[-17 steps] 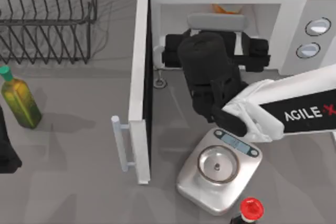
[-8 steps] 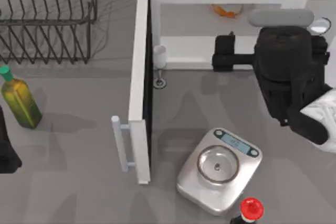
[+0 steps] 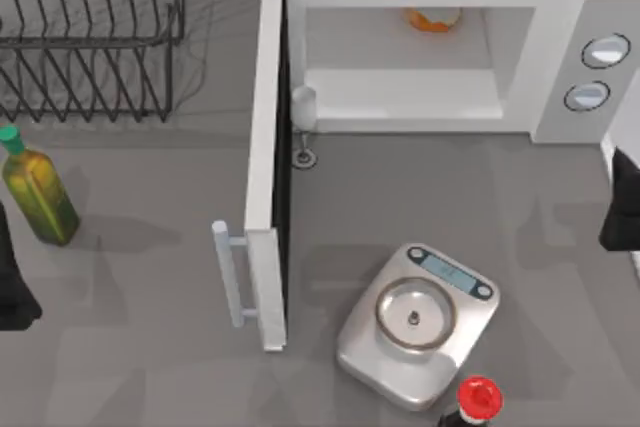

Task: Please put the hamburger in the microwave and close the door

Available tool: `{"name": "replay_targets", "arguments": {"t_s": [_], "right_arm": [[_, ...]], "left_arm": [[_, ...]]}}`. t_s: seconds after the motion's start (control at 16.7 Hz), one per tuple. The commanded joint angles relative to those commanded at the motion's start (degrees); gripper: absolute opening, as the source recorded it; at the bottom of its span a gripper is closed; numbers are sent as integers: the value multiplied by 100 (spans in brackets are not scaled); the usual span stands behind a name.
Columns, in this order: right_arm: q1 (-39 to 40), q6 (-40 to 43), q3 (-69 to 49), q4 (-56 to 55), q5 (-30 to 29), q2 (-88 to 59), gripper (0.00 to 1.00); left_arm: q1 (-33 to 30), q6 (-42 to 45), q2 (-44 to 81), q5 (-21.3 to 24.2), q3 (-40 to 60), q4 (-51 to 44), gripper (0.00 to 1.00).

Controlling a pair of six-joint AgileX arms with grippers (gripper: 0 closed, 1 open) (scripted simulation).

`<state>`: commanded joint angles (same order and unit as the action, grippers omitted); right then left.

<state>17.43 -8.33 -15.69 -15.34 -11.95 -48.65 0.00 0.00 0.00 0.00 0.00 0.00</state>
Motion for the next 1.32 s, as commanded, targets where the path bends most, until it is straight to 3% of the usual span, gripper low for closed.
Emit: {"name": "replay_targets", "arguments": {"t_s": [0.24,0.48,1.02,1.32], "right_arm": [[-808,353,1004,756,707,2456,100],[-1431,659,1455,1297,1063,4133,100],[-1744,833,1569,1534,1195,4865,100],[-1744,833,1569,1534,1195,4865,100]], "left_arm": [[0,0,0,0,0,0,100],[0,0,0,0,0,0,100],[0,0,0,0,0,0,100],[0,0,0,0,0,0,62]]}}
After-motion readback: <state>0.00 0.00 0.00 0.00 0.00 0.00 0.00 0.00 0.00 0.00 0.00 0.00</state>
